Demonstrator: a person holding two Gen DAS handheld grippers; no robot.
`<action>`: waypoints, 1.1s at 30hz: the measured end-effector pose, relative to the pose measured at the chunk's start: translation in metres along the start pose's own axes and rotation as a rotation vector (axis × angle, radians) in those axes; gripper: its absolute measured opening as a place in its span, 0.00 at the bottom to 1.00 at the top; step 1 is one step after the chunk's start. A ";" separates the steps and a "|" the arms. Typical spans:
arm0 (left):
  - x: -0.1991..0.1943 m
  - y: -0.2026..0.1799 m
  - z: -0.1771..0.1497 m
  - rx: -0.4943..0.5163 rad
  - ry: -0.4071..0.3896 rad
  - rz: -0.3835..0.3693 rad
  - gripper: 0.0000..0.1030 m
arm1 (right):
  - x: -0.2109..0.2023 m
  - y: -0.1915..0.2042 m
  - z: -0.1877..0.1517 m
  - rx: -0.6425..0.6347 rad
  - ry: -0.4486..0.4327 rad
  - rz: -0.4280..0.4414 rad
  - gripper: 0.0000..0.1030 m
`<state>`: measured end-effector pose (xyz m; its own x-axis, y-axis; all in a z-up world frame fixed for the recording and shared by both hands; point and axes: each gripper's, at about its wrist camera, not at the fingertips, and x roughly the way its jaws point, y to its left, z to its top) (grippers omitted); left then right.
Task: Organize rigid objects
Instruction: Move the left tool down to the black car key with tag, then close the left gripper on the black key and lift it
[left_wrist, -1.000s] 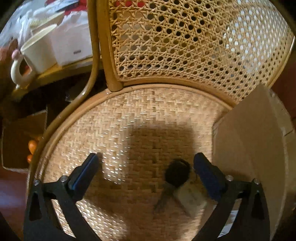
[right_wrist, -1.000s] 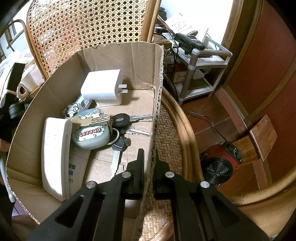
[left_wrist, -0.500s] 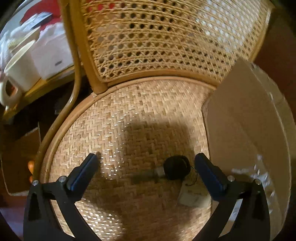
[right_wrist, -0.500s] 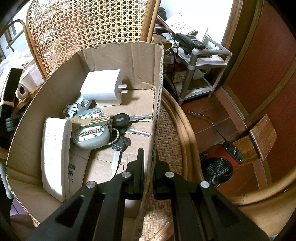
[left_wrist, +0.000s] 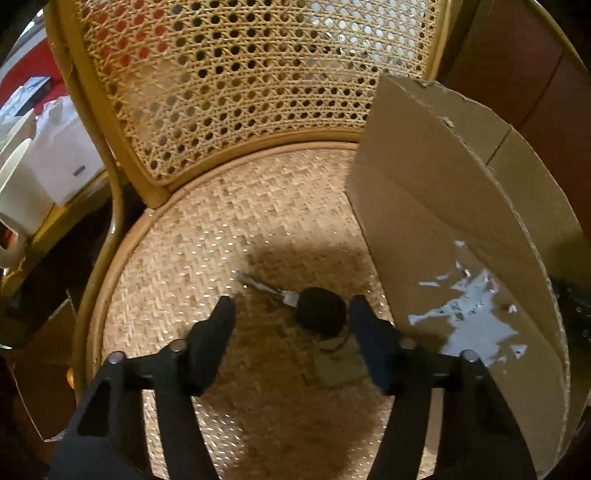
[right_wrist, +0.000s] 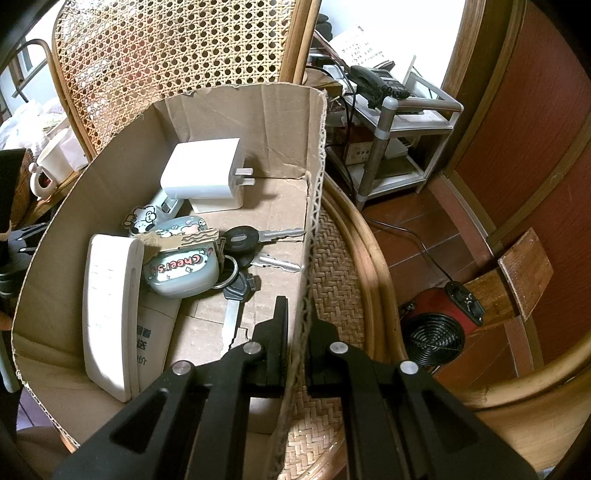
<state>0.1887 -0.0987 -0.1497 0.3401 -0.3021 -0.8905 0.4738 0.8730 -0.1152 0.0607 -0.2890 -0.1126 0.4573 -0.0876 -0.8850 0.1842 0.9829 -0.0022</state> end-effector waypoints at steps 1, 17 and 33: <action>-0.001 0.001 0.000 -0.008 0.006 -0.006 0.54 | 0.000 0.000 0.000 0.000 0.000 0.000 0.07; -0.012 0.005 -0.014 -0.006 0.040 -0.062 0.27 | 0.000 0.000 0.000 -0.001 0.000 0.000 0.07; -0.111 0.016 -0.013 -0.171 -0.158 -0.005 0.02 | 0.000 0.001 0.000 0.000 0.001 -0.001 0.07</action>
<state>0.1486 -0.0461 -0.0584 0.4672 -0.3515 -0.8113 0.3363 0.9193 -0.2045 0.0609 -0.2882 -0.1125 0.4566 -0.0887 -0.8852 0.1844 0.9828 -0.0033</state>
